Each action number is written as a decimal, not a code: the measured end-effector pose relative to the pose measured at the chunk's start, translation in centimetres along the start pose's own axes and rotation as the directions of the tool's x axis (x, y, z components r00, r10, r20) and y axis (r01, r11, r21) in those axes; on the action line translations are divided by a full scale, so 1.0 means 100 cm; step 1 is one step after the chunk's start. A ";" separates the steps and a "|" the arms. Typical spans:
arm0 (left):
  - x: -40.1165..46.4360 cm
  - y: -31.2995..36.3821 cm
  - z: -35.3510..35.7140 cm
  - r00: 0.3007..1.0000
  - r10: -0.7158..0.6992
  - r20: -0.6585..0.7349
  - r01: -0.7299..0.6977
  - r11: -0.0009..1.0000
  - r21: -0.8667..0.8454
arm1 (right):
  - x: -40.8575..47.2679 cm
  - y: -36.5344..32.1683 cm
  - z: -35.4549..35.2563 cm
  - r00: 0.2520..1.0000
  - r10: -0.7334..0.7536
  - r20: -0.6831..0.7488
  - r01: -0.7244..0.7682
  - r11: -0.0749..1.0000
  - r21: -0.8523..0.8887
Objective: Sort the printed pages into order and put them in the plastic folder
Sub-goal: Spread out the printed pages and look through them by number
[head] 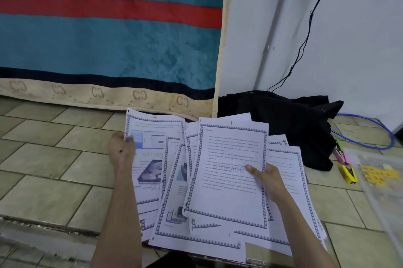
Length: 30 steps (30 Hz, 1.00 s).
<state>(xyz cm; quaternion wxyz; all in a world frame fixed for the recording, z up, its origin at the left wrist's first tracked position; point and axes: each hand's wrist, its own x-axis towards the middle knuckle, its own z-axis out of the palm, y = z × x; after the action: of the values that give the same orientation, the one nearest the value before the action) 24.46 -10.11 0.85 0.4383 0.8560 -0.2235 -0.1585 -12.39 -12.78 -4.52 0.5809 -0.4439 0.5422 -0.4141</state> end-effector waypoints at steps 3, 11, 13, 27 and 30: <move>0.008 0.007 -0.015 0.999 -0.002 -0.043 0.002 1.000 -0.004 | 0.002 0.002 0.017 1.000 -0.006 0.011 0.006 1.000 0.016; 0.006 0.036 -0.057 0.973 0.213 -0.085 -0.217 0.975 -0.038 | 0.004 0.004 0.063 0.997 -0.043 0.066 0.046 0.998 -0.051; 0.003 0.051 -0.068 0.952 0.272 -0.137 -0.274 0.962 0.010 | 0.004 0.004 0.062 0.997 -0.070 0.019 0.070 0.997 -0.032; 0.002 0.068 -0.083 0.945 0.319 -0.067 -0.320 0.947 -0.013 | 0.018 -0.001 0.009 0.985 -0.003 -0.171 0.018 0.996 0.086; -0.001 0.038 -0.048 0.970 0.227 0.090 -0.224 0.974 -0.039 | 0.017 -0.004 -0.007 0.965 0.022 -0.260 0.013 0.991 0.132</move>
<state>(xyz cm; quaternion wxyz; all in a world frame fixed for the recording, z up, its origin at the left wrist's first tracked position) 25.75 -8.76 6.67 0.4547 0.8104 -0.3373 -0.1507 -13.01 -14.53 -4.58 0.5338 -0.3448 0.5861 -0.5026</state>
